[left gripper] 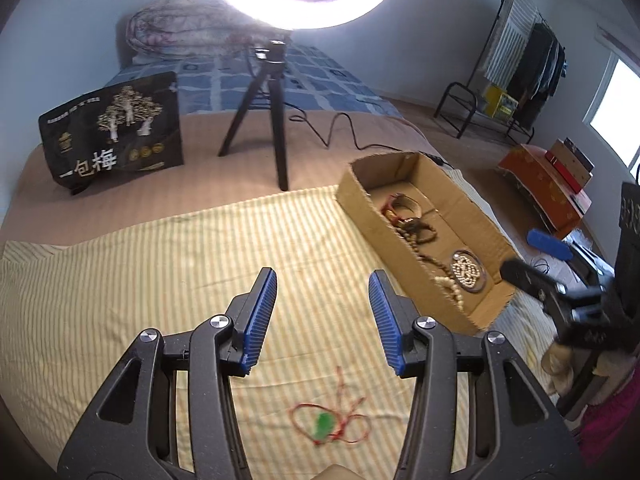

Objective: Organize jewelry
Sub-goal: 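Move the left tool to the second pearl earring while the right tool approaches the green jade pendant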

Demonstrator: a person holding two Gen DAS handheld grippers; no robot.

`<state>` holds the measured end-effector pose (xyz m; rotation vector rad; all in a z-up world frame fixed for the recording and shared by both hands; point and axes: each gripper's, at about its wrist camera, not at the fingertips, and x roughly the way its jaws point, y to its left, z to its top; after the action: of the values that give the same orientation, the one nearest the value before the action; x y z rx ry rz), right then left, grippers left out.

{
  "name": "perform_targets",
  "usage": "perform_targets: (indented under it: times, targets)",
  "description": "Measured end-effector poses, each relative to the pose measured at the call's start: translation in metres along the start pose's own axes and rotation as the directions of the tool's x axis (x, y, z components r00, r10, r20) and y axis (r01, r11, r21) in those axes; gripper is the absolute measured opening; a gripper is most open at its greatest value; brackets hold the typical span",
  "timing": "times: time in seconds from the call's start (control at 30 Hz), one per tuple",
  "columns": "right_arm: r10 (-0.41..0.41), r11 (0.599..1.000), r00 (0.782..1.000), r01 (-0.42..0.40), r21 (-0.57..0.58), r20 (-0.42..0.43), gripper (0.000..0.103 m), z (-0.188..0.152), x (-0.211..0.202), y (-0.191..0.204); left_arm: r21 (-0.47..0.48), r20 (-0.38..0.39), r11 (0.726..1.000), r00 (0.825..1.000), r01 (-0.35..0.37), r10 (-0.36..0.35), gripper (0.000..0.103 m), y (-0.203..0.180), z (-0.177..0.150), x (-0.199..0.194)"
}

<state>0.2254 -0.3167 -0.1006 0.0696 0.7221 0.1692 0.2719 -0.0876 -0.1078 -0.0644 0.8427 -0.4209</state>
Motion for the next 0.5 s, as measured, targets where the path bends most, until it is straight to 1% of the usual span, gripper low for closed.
perform_targets:
  times: [0.07, 0.2, 0.27, 0.33, 0.4, 0.5]
  targets:
    - [0.014, 1.0, 1.0, -0.014, -0.021, -0.005, 0.103, -0.006, 0.0, 0.012, 0.001, -0.004, 1.0, 1.0, 0.006, -0.006, 0.049, 0.009, -0.003, -0.001]
    - [0.072, 0.997, 0.997, -0.073, -0.028, -0.028, 0.103, -0.022, 0.003, 0.035, -0.018, -0.024, 1.0, 1.0, -0.019, 0.019, 0.049, 0.029, -0.013, 0.001]
    - [0.098, 0.995, 0.994, -0.099, -0.031, -0.036, 0.103, -0.031, 0.004, 0.044, -0.031, -0.038, 0.999, 0.999, -0.02, 0.019, 0.049, 0.037, -0.017, 0.005]
    - [0.11, 0.992, 0.992, -0.113, -0.054, -0.055, 0.102, -0.041, 0.008, 0.057, -0.033, -0.051, 0.999, 0.998, -0.026, 0.025, 0.049, 0.044, -0.022, 0.009]
    - [0.114, 0.989, 0.991, -0.12, -0.084, -0.072, 0.1, -0.049, 0.011, 0.068, -0.02, -0.057, 0.999, 0.998, -0.037, 0.036, 0.049, 0.047, -0.026, 0.012]
    - [0.141, 0.981, 0.984, -0.155, -0.12, -0.111, 0.095, -0.061, 0.019, 0.083, -0.012, -0.065, 0.999, 0.997, -0.032, 0.031, 0.049, 0.05, -0.032, 0.015]
